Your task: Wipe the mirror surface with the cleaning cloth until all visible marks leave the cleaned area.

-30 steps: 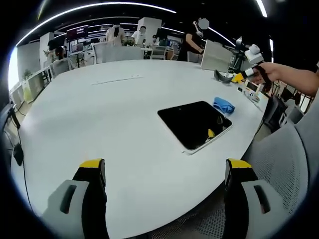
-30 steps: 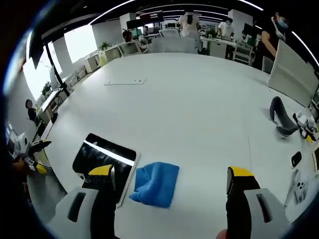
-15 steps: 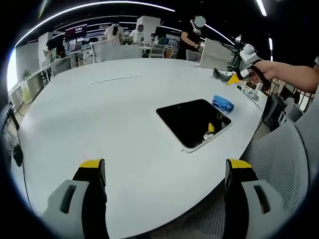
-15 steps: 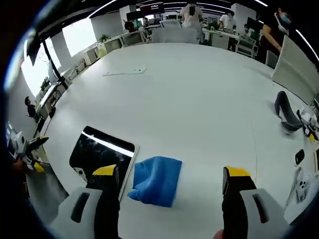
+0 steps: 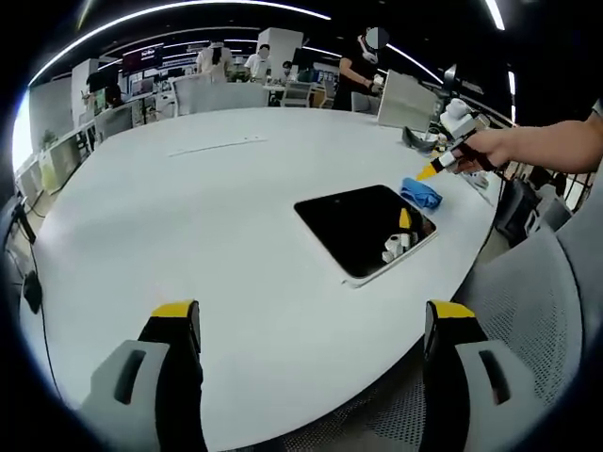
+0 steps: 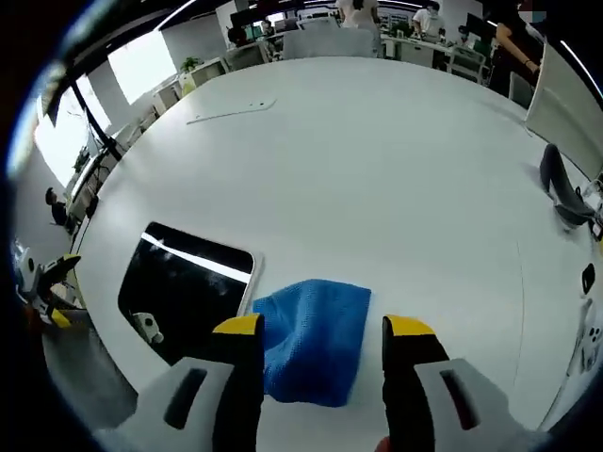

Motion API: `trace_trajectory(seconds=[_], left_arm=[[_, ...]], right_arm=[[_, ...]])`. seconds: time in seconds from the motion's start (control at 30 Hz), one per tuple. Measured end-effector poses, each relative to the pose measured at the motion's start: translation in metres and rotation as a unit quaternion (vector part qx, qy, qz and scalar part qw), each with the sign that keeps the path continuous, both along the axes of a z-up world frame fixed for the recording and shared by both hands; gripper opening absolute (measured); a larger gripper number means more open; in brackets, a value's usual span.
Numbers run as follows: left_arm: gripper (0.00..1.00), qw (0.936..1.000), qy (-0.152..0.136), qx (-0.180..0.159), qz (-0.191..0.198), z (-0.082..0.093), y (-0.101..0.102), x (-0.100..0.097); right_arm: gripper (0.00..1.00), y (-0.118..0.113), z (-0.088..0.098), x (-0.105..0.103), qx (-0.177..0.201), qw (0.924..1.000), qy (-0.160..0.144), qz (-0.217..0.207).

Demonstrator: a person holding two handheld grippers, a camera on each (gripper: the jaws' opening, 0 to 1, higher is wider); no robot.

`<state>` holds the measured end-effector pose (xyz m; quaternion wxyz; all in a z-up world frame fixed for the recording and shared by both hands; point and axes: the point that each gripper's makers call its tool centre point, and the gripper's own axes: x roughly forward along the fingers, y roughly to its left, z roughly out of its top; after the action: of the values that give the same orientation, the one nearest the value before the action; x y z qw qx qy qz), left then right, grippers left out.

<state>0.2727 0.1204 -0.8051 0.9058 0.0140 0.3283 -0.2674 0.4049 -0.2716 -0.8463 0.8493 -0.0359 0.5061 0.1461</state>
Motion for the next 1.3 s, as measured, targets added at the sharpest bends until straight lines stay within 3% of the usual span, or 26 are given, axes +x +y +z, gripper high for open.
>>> trace_trajectory(seconds=[0.23,0.4,0.63,0.77,0.9,0.97,1.07,1.1,1.3], left_arm=[[0.97,1.0000,0.003,0.001,-0.002,-0.002,0.000,-0.001],[0.97,1.0000,0.007,0.004,-0.005,-0.003,-0.001,-0.002],[0.96,0.9999,0.010,0.006,-0.007,-0.005,-0.001,-0.003],[0.96,0.9999,0.012,0.006,-0.006,-0.006,0.000,-0.003],[0.96,0.9998,0.015,0.010,-0.009,-0.007,-0.002,-0.005],[0.95,0.9998,0.015,0.011,-0.009,-0.007,-0.001,-0.004],[0.95,0.9997,0.018,0.015,-0.009,-0.010,-0.001,-0.005],[0.95,0.9996,0.019,0.017,-0.009,-0.011,-0.001,-0.005],[0.95,0.9992,0.024,0.030,-0.010,-0.015,0.002,-0.006]], right_arm=[[0.31,0.006,-0.009,-0.002,-0.007,1.0000,0.004,0.003],[0.17,0.011,-0.029,-0.009,-0.010,0.9995,0.029,0.003],[0.15,0.012,-0.028,-0.008,-0.030,0.9992,0.025,-0.001],[0.19,0.015,-0.025,-0.010,-0.019,0.9995,0.025,0.001],[0.15,0.016,-0.029,-0.011,-0.038,0.9986,0.023,0.028],[0.13,0.017,-0.030,-0.010,-0.036,0.9987,0.024,0.025],[0.03,0.015,-0.031,-0.007,-0.021,0.9995,0.021,0.011],[0.02,0.013,-0.031,-0.006,-0.010,0.9996,0.024,-0.012],[0.01,0.012,-0.031,-0.006,0.001,0.9995,0.028,-0.014]])
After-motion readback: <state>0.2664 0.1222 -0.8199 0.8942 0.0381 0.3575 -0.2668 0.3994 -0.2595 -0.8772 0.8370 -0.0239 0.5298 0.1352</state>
